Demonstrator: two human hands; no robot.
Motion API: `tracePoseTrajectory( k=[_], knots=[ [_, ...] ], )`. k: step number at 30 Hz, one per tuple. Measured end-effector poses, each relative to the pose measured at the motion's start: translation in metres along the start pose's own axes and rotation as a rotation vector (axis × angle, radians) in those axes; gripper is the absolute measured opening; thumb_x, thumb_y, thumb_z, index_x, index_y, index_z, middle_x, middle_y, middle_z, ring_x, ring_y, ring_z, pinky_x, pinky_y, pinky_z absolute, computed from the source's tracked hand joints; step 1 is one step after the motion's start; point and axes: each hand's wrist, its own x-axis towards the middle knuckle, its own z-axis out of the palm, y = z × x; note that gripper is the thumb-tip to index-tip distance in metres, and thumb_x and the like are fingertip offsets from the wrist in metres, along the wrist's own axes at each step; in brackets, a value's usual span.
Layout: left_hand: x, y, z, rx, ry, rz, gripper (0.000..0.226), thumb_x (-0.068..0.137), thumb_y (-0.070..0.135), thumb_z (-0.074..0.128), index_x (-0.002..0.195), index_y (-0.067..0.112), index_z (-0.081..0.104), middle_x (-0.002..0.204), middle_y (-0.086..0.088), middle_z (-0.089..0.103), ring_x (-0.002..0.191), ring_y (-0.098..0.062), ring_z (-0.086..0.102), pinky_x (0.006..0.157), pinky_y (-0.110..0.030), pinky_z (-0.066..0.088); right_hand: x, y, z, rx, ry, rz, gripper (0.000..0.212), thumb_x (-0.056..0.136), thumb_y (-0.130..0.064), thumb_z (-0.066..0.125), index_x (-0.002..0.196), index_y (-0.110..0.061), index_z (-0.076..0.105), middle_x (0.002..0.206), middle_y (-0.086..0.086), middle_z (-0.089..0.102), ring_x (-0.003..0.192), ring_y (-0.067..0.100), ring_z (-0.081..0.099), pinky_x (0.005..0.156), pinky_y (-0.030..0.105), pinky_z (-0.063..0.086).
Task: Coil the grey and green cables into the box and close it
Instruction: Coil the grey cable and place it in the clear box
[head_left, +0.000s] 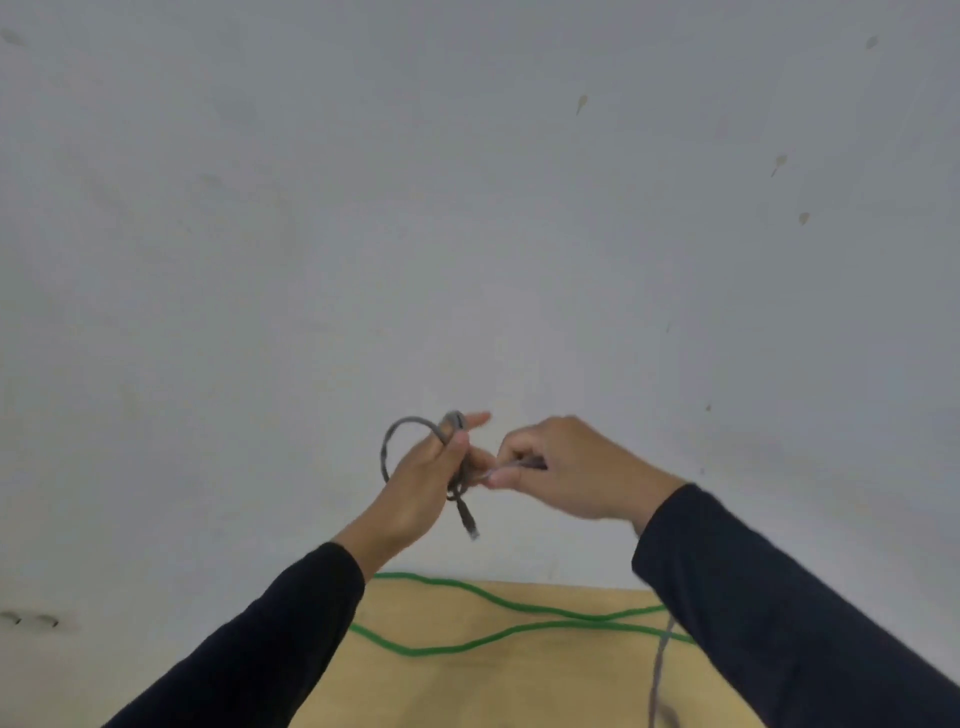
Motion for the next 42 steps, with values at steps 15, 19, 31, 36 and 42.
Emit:
tracePoseTrajectory(
  k=[15, 19, 31, 36, 42],
  knots=[
    [-0.021, 0.041, 0.025, -0.52, -0.419, 0.009, 0.053, 0.088, 0.051, 0.025, 0.082, 0.014, 0.063, 0.043, 0.011, 0.02, 0.037, -0.003, 0.02, 0.042, -0.019, 0.031, 0.003, 0.025, -0.003, 0.802, -0.03, -0.05, 0.037, 0.087, -0.04, 0.048, 0.12, -0.029, 0.06, 0.111, -0.008, 0.068, 0.069, 0.02, 0.056, 0.072, 0.044, 0.052],
    [-0.018, 0.036, 0.019, -0.455, -0.295, 0.025, 0.052, 0.092, 0.046, 0.024, 0.078, 0.014, 0.062, 0.045, 0.009, 0.018, 0.039, -0.007, 0.019, 0.044, -0.02, 0.03, 0.002, 0.025, -0.003, 0.864, -0.013, -0.044, 0.032, 0.087, -0.04, 0.046, 0.11, -0.032, 0.066, 0.086, -0.01, 0.068, 0.052, 0.022, 0.034, 0.054, 0.026, 0.049],
    [-0.016, 0.055, 0.025, -0.645, 0.045, -0.067, 0.041, 0.097, 0.04, 0.031, 0.076, 0.012, 0.054, 0.048, 0.009, 0.024, 0.041, -0.006, 0.02, 0.039, -0.017, 0.024, 0.005, 0.02, 0.011, 0.765, 0.173, 0.083, 0.028, 0.098, -0.024, 0.04, 0.11, -0.026, 0.066, 0.066, -0.002, 0.06, 0.051, 0.017, 0.04, 0.043, 0.025, 0.044],
    [0.011, 0.071, -0.001, -0.917, 0.212, 0.145, 0.036, 0.101, 0.029, 0.025, 0.098, 0.009, 0.055, 0.061, 0.007, 0.042, 0.05, -0.006, 0.035, 0.051, -0.017, 0.038, -0.002, 0.012, 0.046, 0.348, 0.169, 0.173, 0.033, 0.099, -0.033, 0.034, 0.13, -0.028, 0.043, 0.078, 0.002, 0.064, 0.05, 0.005, 0.051, 0.05, 0.029, 0.051],
    [0.02, 0.048, -0.003, -0.285, 0.421, 0.151, 0.024, 0.101, 0.019, 0.026, 0.099, 0.012, 0.049, 0.076, 0.007, 0.051, 0.061, -0.007, 0.042, 0.069, -0.021, 0.039, -0.009, -0.023, 0.059, 0.005, -0.072, 0.118, 0.036, 0.098, -0.026, 0.036, 0.133, -0.017, 0.034, 0.085, 0.006, 0.052, 0.058, 0.014, 0.046, 0.058, 0.027, 0.041]
  ],
)
